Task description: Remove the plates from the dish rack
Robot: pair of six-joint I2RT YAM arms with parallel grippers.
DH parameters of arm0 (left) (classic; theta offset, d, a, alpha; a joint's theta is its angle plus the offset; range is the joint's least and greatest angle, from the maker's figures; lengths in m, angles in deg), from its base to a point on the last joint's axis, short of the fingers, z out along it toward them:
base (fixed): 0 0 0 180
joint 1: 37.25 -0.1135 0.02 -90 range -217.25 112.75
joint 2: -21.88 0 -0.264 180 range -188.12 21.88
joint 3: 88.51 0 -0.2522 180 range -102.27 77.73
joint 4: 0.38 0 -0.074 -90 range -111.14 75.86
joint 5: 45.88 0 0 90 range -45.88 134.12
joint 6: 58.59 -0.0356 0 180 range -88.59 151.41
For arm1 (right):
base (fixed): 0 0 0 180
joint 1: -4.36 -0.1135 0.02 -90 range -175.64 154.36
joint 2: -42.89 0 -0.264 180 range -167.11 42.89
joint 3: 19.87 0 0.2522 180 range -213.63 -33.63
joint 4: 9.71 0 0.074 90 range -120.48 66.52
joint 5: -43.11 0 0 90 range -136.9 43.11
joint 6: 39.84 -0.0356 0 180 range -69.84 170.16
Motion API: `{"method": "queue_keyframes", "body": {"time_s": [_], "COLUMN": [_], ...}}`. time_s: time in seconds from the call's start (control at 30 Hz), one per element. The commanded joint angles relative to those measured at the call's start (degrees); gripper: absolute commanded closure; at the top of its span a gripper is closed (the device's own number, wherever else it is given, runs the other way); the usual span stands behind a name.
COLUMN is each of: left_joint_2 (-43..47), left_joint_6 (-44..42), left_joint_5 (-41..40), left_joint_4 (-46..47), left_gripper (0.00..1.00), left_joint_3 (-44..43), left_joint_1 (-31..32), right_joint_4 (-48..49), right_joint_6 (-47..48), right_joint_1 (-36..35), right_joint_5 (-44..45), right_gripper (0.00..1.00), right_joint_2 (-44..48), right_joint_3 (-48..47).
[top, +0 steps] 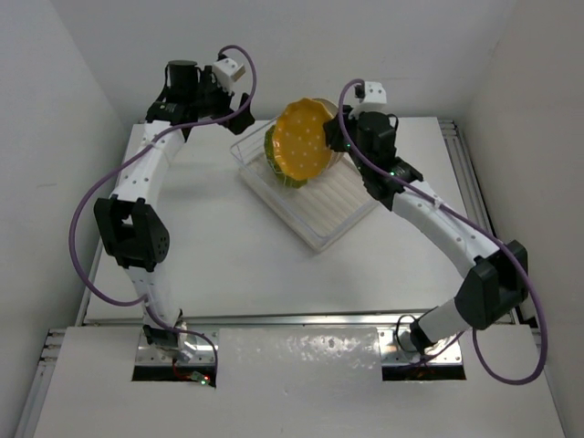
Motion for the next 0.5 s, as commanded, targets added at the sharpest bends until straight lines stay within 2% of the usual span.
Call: {"method": "queue_keyframes", "body": {"time_s": [0.0, 0.07, 0.17, 0.47], "left_joint_2": [2.9, 2.8, 2.7, 3.1], "left_joint_6": [0.7, 1.5, 2.4, 3.4], "left_joint_5": [0.0, 0.0, -0.1, 0.6], "left_joint_4": [1.1, 1.2, 1.3, 1.2], "left_gripper": [0.00, 0.00, 0.00, 0.00], "left_joint_3": [-0.9, -1.2, -1.7, -2.2], "left_joint_1": [0.1, 0.1, 0.1, 0.2], "right_joint_4": [8.5, 7.3, 4.8, -10.7], "right_joint_6": [-7.7, -12.6, -14.4, -16.0], "right_joint_1": [4.0, 7.5, 10.5, 12.3], "right_joint_5": [4.5, 6.6, 10.3, 23.3], "right_gripper": [1.00, 1.00, 1.00, 1.00], "right_joint_2": [8.4, 13.9, 21.9, 41.2], "right_joint_3": [1.8, 8.8, 15.1, 24.9]}}
